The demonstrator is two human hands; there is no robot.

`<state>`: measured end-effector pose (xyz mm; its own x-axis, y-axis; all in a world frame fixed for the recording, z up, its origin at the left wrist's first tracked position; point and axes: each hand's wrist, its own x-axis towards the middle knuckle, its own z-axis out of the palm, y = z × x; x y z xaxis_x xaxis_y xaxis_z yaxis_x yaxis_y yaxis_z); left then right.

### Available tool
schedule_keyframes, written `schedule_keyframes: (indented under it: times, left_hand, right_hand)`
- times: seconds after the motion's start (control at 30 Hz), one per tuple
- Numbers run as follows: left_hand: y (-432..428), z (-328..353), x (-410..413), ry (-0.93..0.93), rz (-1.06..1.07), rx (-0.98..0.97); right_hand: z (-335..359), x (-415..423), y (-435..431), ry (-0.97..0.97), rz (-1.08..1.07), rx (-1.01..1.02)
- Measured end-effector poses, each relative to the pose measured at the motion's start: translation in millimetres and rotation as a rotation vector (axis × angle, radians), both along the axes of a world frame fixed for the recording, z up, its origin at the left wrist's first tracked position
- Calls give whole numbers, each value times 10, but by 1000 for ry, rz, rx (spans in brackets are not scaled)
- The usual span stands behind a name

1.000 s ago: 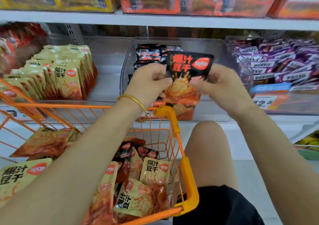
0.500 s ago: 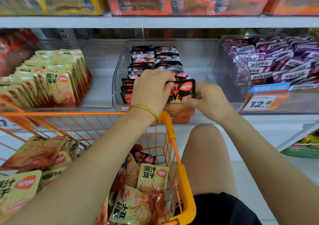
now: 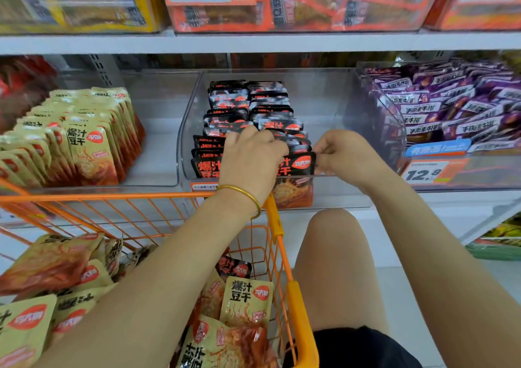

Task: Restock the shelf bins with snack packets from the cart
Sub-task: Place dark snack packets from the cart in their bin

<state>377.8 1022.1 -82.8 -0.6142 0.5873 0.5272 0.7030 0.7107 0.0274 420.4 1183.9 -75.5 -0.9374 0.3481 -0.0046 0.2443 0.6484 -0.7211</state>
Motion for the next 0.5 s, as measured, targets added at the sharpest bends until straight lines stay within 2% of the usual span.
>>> schedule_keyframes:
  times: [0.23, 0.4, 0.5]
  left_hand:
    - [26, -83, 36, 1, -11, 28]
    - [-29, -97, 26, 56, 3, 13]
    - [-64, -79, -9, 70, 21, -1]
  right_hand:
    - [30, -292, -95, -136, -210, -317]
    - [-22, -377, -177, -96, -251, -367]
    - [-14, -357, -253, -33, -243, -477]
